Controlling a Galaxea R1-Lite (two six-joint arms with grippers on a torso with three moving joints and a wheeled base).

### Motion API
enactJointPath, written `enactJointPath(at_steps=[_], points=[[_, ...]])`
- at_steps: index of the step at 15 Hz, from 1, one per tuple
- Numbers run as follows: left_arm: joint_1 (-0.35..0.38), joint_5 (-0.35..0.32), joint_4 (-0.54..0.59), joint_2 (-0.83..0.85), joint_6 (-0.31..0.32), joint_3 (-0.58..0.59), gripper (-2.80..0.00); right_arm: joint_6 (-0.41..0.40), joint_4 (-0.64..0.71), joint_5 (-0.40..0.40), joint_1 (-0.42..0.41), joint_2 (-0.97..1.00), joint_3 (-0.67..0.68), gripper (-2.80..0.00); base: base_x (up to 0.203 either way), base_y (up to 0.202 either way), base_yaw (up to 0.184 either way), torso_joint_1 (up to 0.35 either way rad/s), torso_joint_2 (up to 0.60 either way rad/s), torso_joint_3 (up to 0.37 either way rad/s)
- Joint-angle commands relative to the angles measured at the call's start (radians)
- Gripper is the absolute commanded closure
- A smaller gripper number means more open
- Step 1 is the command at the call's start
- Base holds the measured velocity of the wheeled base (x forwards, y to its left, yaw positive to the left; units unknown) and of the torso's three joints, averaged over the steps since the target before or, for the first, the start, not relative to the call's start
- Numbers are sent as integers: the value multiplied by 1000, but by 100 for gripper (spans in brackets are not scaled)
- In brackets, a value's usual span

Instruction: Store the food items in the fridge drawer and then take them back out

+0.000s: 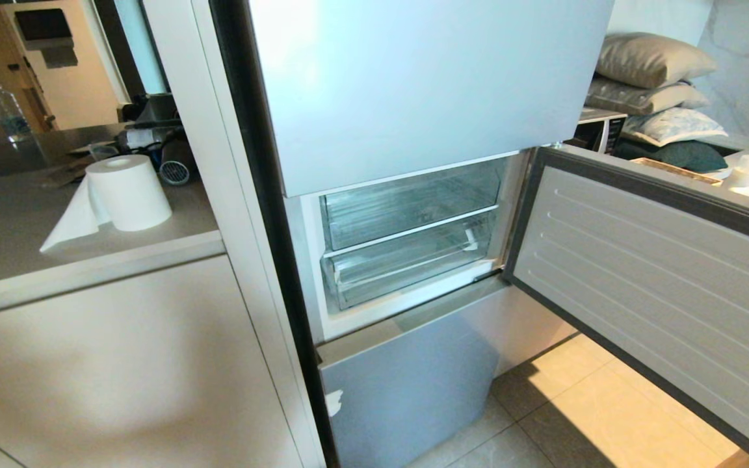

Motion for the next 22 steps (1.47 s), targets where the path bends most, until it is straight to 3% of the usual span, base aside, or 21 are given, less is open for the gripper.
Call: enactJointPath(at_steps=[1, 3, 5, 7, 9, 10, 12, 14, 16, 18, 20, 22], points=[[0, -1, -1, -5, -1, 1, 0, 7, 2, -1, 0, 0, -1, 0, 0, 0, 0, 0, 0, 0], [0, -1, 0, -5, -1, 1, 0, 27, 6, -18, -1, 3, -31, 0, 0, 0, 0, 0, 0, 0], [0, 1, 0, -5, -1, 1, 0, 92, 57, -88, -4, 36, -187, 0, 0, 0, 0, 0, 0, 0], [0, 1, -2, -5, 1, 1, 0, 238, 174, -127, -7, 93, -385, 0, 0, 0, 0, 0, 0, 0], [0, 1, 0, -5, -1, 1, 0, 435, 227, -147, -35, 229, -501, 0, 0, 0, 0, 0, 0, 0], [0, 1, 0, -5, 1, 1, 0, 493, 226, -149, -74, 292, -533, 0, 0, 0, 0, 0, 0, 0], [0, 1, 0, -5, -1, 1, 0, 594, 160, -141, -260, 458, -578, 0, 0, 0, 0, 0, 0, 0], [0, 1, -1, -5, 1, 1, 0, 653, -11, -106, -507, 624, -594, 0, 0, 0, 0, 0, 0, 0], [0, 1, 0, -5, -1, 1, 0, 686, -178, -26, -771, 757, -607, 0, 0, 0, 0, 0, 0, 0], [0, 1, -1, -5, -1, 1, 0, 720, -322, 82, -984, 911, -618, 0, 0, 0, 0, 0, 0, 0], [0, 1, -1, -5, 0, 1, 0, 756, -462, 156, -1103, 1052, -621, 0, 0, 0, 0, 0, 0, 0], [0, 1, -2, -5, -1, 1, 0, 776, -548, 190, -1164, 1164, -630, 0, 0, 0, 0, 0, 0, 0]])
